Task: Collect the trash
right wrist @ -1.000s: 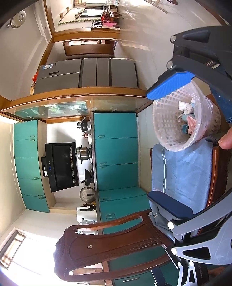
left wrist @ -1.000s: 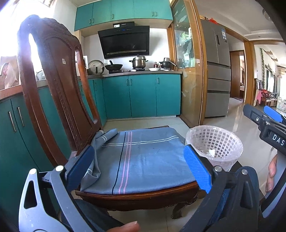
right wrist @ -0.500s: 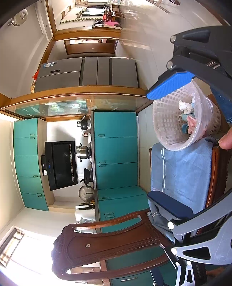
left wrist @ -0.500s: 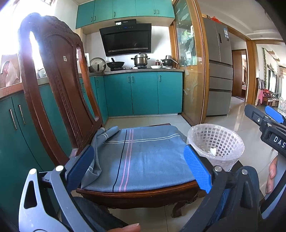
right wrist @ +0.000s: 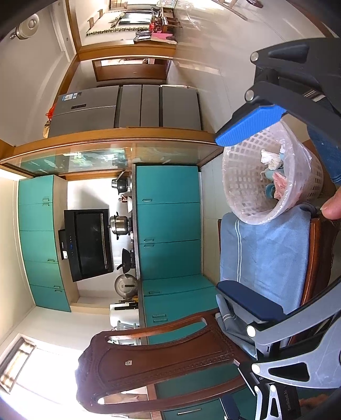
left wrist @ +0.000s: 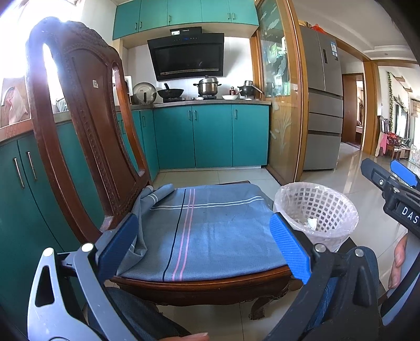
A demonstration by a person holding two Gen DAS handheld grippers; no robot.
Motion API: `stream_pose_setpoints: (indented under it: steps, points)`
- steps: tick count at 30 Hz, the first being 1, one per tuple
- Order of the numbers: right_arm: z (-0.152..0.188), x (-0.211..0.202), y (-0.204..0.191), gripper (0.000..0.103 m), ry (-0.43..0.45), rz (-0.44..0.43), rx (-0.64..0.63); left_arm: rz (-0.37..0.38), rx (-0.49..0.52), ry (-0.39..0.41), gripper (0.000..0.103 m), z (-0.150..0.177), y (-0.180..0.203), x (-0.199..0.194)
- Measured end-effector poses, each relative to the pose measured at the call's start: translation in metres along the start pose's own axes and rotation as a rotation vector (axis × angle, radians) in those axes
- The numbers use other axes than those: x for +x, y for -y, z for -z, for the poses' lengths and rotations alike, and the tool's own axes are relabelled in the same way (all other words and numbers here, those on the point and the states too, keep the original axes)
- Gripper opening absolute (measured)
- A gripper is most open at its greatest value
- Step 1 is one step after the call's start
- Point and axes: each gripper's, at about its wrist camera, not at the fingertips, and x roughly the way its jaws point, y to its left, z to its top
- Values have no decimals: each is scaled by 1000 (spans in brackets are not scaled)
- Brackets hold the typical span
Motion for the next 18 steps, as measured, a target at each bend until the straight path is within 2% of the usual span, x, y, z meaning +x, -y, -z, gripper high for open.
stream_pose_setpoints:
  steps: [18]
  points:
    - [0,1,2,100,-2,-2,3,1,11,-12,100,3,4,4]
